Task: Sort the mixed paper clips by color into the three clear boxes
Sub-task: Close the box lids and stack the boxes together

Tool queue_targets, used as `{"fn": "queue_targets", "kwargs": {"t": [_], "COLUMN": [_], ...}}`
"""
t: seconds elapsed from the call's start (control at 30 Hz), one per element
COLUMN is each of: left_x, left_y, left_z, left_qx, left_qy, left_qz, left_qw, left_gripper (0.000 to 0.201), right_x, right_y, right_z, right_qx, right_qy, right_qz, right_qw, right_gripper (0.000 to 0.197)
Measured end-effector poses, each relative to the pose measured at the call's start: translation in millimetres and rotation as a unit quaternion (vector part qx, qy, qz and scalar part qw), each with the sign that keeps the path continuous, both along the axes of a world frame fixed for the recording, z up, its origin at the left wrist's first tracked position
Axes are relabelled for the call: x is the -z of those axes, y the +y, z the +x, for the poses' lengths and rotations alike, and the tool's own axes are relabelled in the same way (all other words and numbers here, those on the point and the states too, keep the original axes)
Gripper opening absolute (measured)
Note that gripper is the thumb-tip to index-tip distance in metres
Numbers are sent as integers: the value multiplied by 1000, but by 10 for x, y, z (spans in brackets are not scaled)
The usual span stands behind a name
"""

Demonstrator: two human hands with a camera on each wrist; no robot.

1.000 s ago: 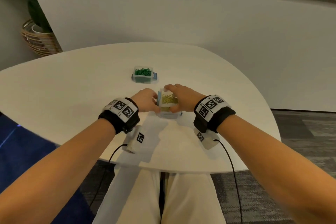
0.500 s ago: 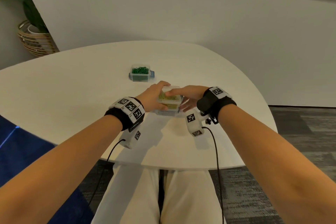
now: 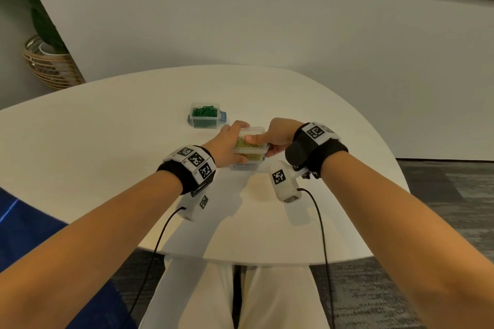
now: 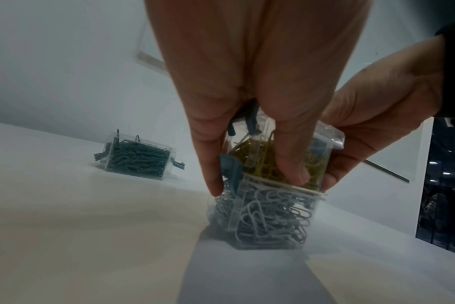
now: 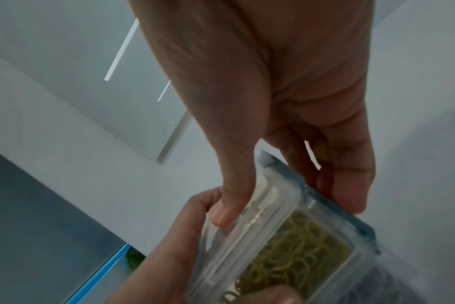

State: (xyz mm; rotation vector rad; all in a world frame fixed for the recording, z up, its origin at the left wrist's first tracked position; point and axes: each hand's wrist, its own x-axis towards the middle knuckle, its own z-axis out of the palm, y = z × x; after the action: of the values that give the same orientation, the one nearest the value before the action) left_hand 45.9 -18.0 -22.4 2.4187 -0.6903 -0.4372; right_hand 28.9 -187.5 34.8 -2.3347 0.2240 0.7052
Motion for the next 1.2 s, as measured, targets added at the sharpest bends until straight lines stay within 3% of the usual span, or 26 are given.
{"fn": "queue_targets", "kwargs": {"t": [0.1, 0.27, 0.37, 0.53, 0.63, 0.73, 0.8, 0.93, 1.1, 1.2], "left_x": [-221, -493, -320, -114, 48, 192, 232, 244, 233, 224], "left_y": [151, 548, 658, 633, 563, 402, 281, 184, 194, 191], "left_z": [176, 914, 1057, 829, 457, 83, -82, -204, -234, -223], "left_qx": [23, -96, -114, -127, -79, -53, -52, -81, -85, -84], "left_qy": [8, -17, -9, 13, 19, 50, 59, 62, 53, 51], "left_qz": [74, 132, 151, 59, 25, -33, -57, -82, -90, -87], "left_qw": [997, 986, 982, 990, 996, 997, 995, 991, 991, 991], "left_gripper": [109, 93, 103, 76, 68, 63, 63, 64, 71, 70], "right_x": [-180, -15, 256, 258, 95, -180, -311, -245, -121, -120], "right_y": [42, 208, 302, -1, -346, -399, -223, 116, 264, 273], "right_z": [-6, -104, -167, -235, -297, -307, -291, -328, -350, -331], "right_qx": [-82, -211, -225, -221, -100, -8, -64, -179, -209, -209], "right_qy": [-86, -135, -210, -208, -205, -302, -327, -252, -256, -253], "right_qz": [-138, -177, -245, -230, -167, -76, -79, -172, -239, -238], "right_qw": [983, 952, 919, 925, 959, 950, 940, 935, 913, 914], "right_gripper": [78, 110, 104, 97, 93, 91, 94, 95, 96, 95]}}
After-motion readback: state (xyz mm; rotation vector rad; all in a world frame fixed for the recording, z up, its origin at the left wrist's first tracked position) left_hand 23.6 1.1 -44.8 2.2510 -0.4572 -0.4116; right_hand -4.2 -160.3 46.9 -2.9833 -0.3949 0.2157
